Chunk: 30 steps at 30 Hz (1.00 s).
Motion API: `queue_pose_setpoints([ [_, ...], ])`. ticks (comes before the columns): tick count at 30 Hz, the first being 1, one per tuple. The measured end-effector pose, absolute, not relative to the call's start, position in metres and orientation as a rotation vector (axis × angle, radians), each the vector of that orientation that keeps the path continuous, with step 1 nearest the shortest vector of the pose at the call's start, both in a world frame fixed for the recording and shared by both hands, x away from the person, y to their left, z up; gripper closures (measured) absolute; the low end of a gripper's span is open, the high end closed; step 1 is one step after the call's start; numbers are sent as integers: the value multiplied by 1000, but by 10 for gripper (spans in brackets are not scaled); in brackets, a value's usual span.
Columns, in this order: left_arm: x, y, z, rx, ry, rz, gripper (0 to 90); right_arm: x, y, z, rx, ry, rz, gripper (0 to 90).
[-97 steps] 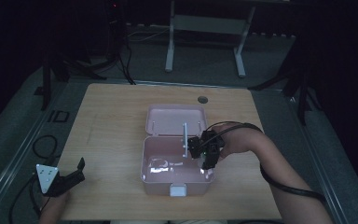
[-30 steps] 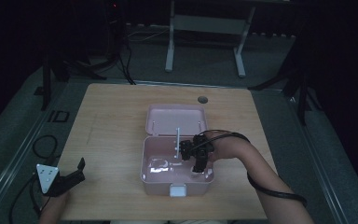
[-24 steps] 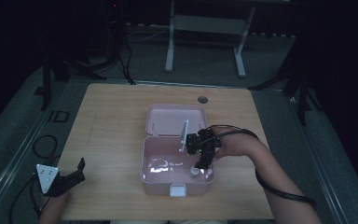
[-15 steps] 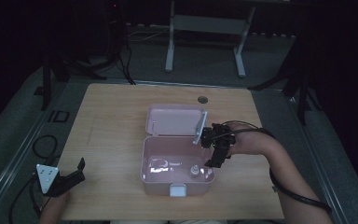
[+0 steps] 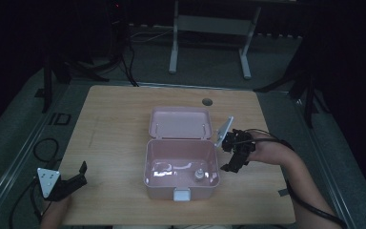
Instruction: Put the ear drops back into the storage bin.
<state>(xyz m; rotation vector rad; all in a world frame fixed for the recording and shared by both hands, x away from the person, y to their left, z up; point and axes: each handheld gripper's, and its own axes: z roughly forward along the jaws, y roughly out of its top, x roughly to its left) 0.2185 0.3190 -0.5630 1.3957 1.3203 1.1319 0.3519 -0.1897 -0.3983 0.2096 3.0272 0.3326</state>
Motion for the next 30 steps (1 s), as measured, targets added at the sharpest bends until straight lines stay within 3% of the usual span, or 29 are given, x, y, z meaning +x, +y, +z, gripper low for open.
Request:
queue_pose_setpoints([
  [30,219,319,-563,1395,1321,1135,10,349,-266,-504,529,2901,525,149],
])
